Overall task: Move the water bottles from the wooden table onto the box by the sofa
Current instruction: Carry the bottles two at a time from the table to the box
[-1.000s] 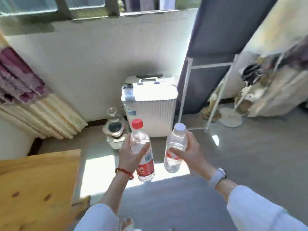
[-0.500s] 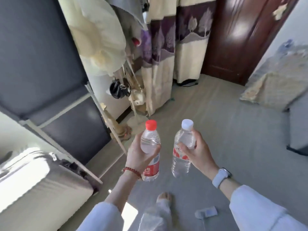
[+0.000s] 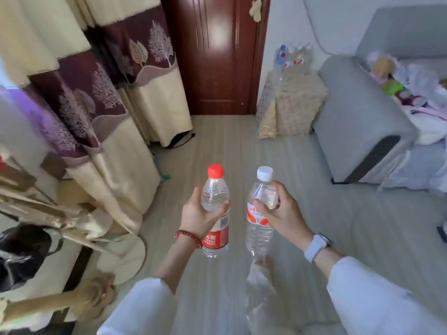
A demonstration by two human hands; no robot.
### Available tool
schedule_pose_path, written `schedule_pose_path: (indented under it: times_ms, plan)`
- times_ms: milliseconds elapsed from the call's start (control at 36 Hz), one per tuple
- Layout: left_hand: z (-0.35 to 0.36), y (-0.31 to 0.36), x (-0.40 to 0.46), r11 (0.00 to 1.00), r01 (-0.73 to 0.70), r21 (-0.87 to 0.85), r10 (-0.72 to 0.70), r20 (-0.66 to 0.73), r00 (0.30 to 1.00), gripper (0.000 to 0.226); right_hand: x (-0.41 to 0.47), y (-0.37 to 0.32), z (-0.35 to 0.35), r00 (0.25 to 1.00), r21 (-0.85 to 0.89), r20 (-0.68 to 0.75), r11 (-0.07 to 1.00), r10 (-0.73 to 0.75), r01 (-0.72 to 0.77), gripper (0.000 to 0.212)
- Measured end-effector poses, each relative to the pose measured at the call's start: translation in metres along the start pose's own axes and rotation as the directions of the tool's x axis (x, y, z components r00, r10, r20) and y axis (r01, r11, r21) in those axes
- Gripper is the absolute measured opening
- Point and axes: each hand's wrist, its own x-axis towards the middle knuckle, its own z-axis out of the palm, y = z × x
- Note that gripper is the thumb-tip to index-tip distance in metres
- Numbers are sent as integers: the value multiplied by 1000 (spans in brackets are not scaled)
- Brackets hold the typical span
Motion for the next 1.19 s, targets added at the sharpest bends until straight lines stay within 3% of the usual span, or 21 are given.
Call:
schedule_pose_path:
  times_ms: [167,556,806,972,1083,1194]
  plan:
    - [74,29,137,999,-28,46,26,46,999,42,131,45,-42,998,15,-46,999,41,-40,51]
    - [199,109,416,998,24,54,-29,99,995,42,421,109,-137,995,1,-47,996,92,-92,42]
    - [286,133,625,999,18,38,-23,137,990,38,628,148,-179,989,-60,-95,991,111,-117,48]
    - [353,162,760,999,43,14,-45,212,976,43,757,178,-214,975,-30,-131,982,179,-184,44]
    - [397,183,826,999,45,29,-52,292,955,58,819,197,-242,947,-7,-165,960,276,-281,44]
    - [447,198,884,998,40,42,-52,339,940,67,876,231,-269,917,-16,-166,929,363,-371,60]
